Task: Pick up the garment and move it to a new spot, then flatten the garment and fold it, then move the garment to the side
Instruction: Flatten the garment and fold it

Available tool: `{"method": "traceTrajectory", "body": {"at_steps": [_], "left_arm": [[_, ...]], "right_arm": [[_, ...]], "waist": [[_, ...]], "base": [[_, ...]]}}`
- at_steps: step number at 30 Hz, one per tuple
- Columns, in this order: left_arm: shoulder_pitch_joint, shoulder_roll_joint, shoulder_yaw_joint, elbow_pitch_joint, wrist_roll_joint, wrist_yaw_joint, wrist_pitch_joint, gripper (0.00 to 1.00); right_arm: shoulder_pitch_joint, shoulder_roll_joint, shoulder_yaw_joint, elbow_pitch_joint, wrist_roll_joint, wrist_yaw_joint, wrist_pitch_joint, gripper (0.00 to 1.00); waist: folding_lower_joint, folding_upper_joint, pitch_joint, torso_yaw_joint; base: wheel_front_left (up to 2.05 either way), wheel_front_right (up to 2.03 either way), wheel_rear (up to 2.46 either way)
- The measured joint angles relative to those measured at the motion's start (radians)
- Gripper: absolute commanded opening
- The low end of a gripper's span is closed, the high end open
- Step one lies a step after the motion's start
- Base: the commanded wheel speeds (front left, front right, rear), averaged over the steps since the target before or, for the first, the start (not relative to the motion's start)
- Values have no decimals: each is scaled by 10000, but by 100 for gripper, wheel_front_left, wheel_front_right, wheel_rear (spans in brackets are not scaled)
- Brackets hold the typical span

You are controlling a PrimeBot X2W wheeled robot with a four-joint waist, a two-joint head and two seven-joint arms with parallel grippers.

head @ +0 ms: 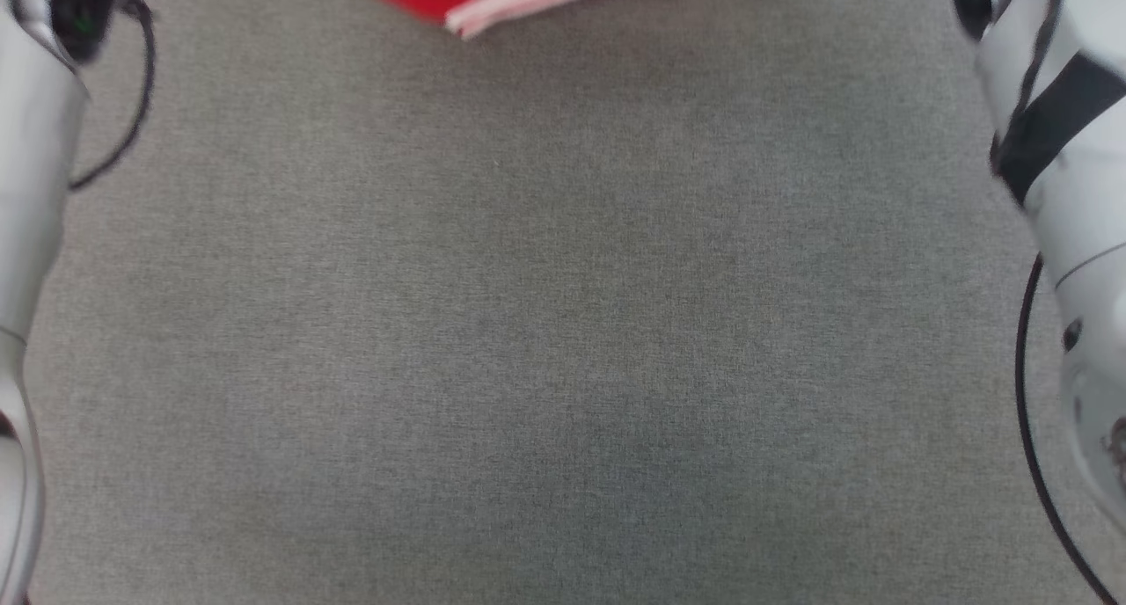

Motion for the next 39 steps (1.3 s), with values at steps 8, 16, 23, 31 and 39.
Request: {"method": "traceTrajectory", "body": {"at_steps": [8,16,23,31,39], "left_arm": [[1536,671,-991,-855,-1273,0,2063,0],[3411,1377,-1446,-1816,-1852,27,3018,0],[5315,2194,-1476,-3908,-2343,830,3480,0],[7592,3628,-1313,-7430,-3005,2472,3854,0],[9802,4932,-1365,-10529,-3522,4103,3990,0]], "right_arm": [[1490,36,1547,128,1649,0,1894,0],[3950,-665,3452,-1831,3977,0,4000,0],[6397,-2677,4525,-5099,6171,0,6238,0],[8881,-4293,3946,-8305,7175,0,8241,0],[11627,-4614,2569,-10987,7156,0,10094,0]], "waist": [[0,1,-683,99],[1,0,-1444,107],[0,1,-1790,168],[0,1,-1888,252],[0,1,-2032,311]], "base": [[0,0,0],[0,0,0],[0,0,0],[0,0,0],[0,0,0]]}}
